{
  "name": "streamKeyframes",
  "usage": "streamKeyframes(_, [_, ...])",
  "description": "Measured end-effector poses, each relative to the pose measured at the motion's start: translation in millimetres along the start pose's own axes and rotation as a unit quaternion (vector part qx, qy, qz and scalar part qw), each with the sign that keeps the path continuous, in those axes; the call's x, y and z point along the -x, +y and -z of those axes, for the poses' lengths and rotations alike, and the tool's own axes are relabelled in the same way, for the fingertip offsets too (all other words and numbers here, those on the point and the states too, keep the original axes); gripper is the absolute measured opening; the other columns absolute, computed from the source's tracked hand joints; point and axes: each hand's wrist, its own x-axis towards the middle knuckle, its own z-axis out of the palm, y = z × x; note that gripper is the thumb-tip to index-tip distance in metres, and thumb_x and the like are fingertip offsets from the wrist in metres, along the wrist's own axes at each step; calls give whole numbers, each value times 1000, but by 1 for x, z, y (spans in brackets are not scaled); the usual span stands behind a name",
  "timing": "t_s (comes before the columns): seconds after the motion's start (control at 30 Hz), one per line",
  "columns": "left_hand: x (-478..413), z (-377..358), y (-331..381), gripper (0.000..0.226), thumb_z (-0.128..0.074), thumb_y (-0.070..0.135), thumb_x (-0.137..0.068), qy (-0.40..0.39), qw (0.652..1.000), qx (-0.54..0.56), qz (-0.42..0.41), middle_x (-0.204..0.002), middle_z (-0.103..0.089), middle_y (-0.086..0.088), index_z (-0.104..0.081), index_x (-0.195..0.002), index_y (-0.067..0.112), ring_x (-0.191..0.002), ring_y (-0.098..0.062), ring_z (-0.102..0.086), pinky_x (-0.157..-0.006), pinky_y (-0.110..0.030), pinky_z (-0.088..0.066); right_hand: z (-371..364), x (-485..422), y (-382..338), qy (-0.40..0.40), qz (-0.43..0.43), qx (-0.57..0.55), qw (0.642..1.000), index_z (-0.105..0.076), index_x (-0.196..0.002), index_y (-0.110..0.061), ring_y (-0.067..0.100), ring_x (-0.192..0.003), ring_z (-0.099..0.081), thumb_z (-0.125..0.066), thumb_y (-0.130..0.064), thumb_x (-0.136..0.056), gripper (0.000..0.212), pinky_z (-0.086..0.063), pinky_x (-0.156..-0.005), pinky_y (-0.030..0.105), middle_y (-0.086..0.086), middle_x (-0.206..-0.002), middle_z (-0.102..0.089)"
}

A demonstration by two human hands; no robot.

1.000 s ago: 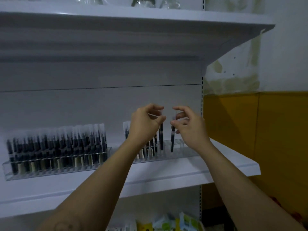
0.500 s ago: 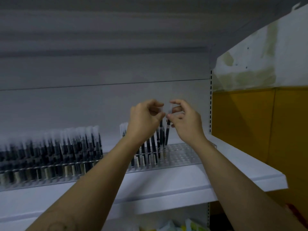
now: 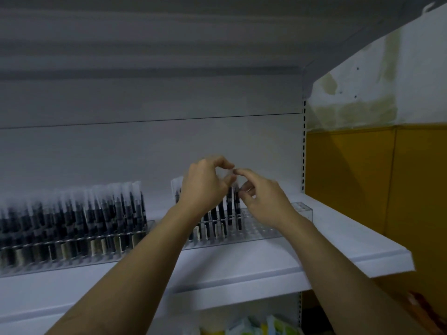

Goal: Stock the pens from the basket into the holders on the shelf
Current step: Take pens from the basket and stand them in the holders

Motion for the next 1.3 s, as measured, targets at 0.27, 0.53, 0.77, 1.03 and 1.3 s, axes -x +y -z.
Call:
streamKeyframes(0.27, [-10,-2,-1,15,-66,32,-88,-66,993,-56,76,-103,-69,0,-67,-102,26,-70,-16,-63,-74,-38,-58,6,6,3,-80,-21,56,995,-15,-138,-60,5,-73,-60,-55,-17,-91,76,-45,-64,24,-11,-85,-66])
streamKeyframes(0.53, [6,3,-5,43,-65,31,-87,-65,988,-138,-2,-133,-59,0,-59,-129,26,-125,-24,-50,-111,-40,-32,11,9,-2,-116,-48,55,991,4,-145,-56,12,-90,-59,-62,-26,-91,91,-44,-80,24,-3,-115,-62])
streamKeyframes(0.77, [34,35,3,44,-63,30,-88,-50,985,-156,-57,-133,-58,1,-55,-131,23,-120,-23,-52,-108,-35,-32,28,25,-24,-119,-59,72,988,-7,-152,-40,19,-125,-49,-69,-40,-86,91,-43,-102,35,4,-142,-47])
streamKeyframes(1.03, [106,74,9,45,-62,35,-89,-47,981,-172,-77,-123,-61,1,-54,-131,22,-107,-20,-57,-89,-33,-45,35,75,-76,-100,-3,140,985,-38,-142,-38,18,-118,-50,-65,-44,-87,62,-42,-93,32,-2,-136,-50])
streamKeyframes(1.3, [193,91,-7,50,-53,49,-91,-94,978,-176,-66,-128,-59,4,-51,-135,25,-115,-19,-53,-97,-34,-38,5,148,-102,-120,17,177,977,-27,-150,-32,15,-136,-34,-59,-55,-88,73,-32,-108,33,-8,-153,-32])
